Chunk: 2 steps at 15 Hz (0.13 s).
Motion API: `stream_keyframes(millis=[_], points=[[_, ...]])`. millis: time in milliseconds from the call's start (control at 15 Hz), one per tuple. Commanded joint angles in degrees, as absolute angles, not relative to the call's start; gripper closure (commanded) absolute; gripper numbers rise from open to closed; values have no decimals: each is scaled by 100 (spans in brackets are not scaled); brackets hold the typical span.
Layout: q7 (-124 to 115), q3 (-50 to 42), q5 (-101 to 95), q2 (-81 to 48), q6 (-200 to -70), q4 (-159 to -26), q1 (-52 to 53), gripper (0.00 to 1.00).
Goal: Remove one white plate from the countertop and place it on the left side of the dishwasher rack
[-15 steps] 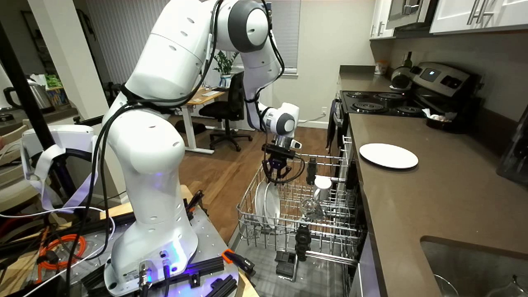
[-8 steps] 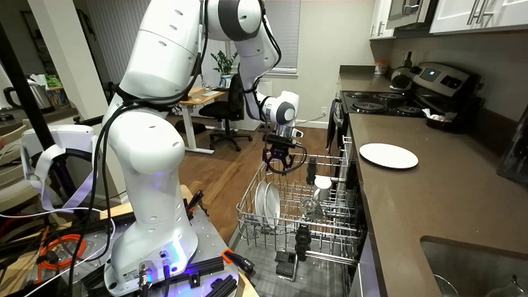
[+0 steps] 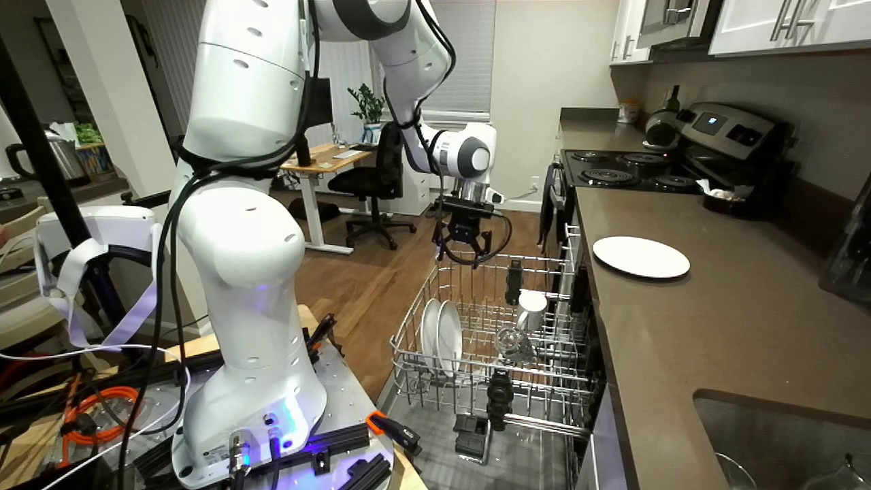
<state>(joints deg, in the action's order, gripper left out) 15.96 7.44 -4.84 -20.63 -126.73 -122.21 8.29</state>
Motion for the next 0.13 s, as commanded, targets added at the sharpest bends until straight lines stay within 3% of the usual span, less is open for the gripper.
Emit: stream_keyframes(millis=[0, 67], points=[[1576, 797, -510, -2034, -12607, -12204, 766, 0], [1576, 792, -509, -2015, -12588, -12203, 762, 0]])
